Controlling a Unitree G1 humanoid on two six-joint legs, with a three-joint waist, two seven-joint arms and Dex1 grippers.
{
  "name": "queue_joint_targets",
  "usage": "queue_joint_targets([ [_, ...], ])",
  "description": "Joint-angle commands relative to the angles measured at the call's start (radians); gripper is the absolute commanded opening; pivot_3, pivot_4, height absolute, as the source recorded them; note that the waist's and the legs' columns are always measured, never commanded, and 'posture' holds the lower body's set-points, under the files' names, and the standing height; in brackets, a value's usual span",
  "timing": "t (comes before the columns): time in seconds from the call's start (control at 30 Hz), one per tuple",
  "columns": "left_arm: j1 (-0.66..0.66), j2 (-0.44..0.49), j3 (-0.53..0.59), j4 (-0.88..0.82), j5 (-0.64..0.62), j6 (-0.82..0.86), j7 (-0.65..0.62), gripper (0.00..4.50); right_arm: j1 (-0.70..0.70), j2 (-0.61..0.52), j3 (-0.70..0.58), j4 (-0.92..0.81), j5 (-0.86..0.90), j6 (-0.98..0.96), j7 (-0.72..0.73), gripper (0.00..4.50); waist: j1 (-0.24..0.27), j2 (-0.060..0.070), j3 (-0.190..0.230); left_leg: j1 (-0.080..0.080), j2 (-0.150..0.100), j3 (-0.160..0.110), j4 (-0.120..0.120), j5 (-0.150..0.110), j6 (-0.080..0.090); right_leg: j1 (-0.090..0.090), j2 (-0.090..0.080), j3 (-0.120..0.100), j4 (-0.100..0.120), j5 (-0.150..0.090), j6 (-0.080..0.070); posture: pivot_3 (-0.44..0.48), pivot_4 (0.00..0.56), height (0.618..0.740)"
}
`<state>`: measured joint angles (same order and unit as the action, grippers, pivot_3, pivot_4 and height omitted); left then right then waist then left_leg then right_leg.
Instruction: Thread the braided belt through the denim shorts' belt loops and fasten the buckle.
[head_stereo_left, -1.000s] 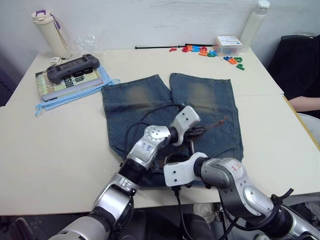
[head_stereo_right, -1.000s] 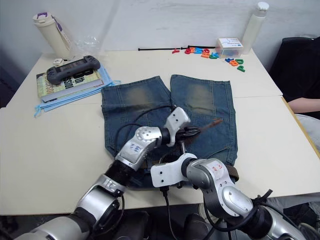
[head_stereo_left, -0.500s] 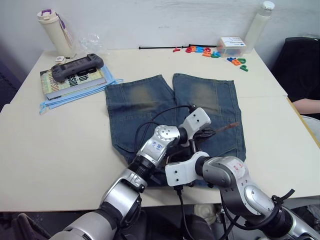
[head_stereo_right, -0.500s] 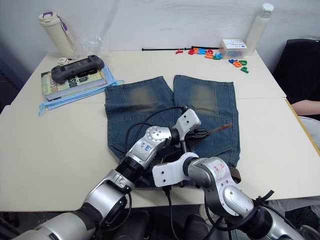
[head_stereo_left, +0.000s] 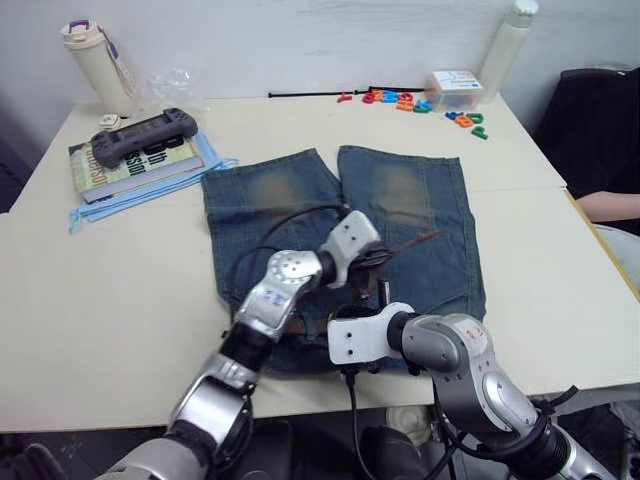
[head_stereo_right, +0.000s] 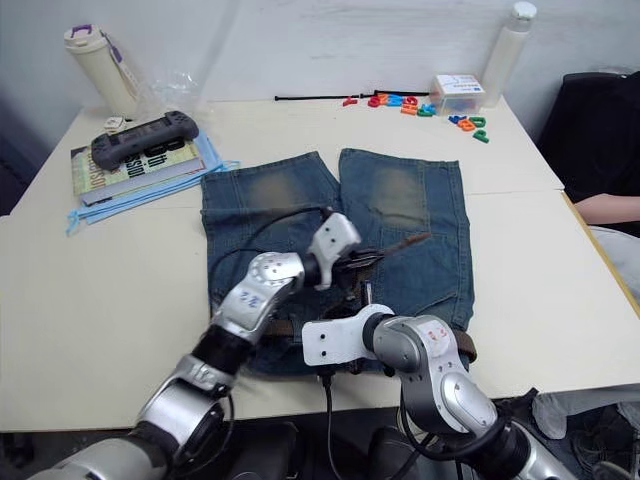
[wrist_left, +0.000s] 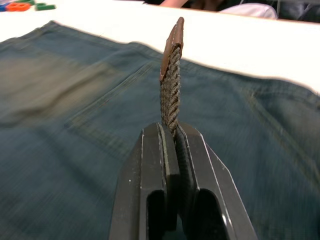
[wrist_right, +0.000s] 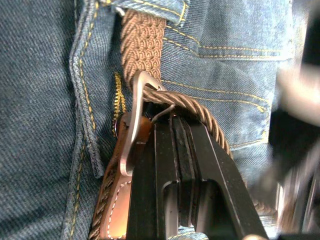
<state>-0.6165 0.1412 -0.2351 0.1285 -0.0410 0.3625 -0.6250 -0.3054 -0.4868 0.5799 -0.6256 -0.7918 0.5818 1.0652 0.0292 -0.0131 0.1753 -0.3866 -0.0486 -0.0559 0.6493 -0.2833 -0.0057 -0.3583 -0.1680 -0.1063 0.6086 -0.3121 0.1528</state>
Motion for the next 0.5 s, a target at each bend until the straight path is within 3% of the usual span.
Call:
queue_joint_targets([
  [0.03, 0.065, 0.056, 0.041, -0.194, -0.034, 0.072, 0.0, 0.0, 0.031, -0.006, -0.012, 0.015, 0.033, 0.042, 0.05, 0.06, 0.001, 0.0, 0.0, 0.0, 0.0, -0.001, 0.0, 0.0, 0.0, 0.0, 0.0, 0.0, 0.0, 0.0, 0.0, 0.0, 0.15, 0.713],
  [0.33, 0.256, 0.257, 0.056, -0.474, -0.023, 0.091, -0.046, 0.0, 0.032, 0.037, -0.073, -0.027, 0.087, 0.143, 0.036, 0.06, 0.0, 0.002, 0.001, 0.0, 0.0, -0.003, 0.0, -0.001, -0.001, -0.001, 0.0, 0.0, 0.0, 0.0, -0.001, 0.0, 0.15, 0.713],
  [0.5, 0.344, 0.415, 0.056, -0.456, 0.063, -0.15, -0.077, 0.0, 0.021, 0.065, -0.11, -0.063, 0.134, 0.219, 0.016, 0.06, -0.003, 0.005, 0.003, 0.0, 0.001, -0.003, -0.001, -0.001, -0.001, -0.002, 0.001, 0.001, -0.001, -0.001, -0.002, 0.0, 0.15, 0.713],
])
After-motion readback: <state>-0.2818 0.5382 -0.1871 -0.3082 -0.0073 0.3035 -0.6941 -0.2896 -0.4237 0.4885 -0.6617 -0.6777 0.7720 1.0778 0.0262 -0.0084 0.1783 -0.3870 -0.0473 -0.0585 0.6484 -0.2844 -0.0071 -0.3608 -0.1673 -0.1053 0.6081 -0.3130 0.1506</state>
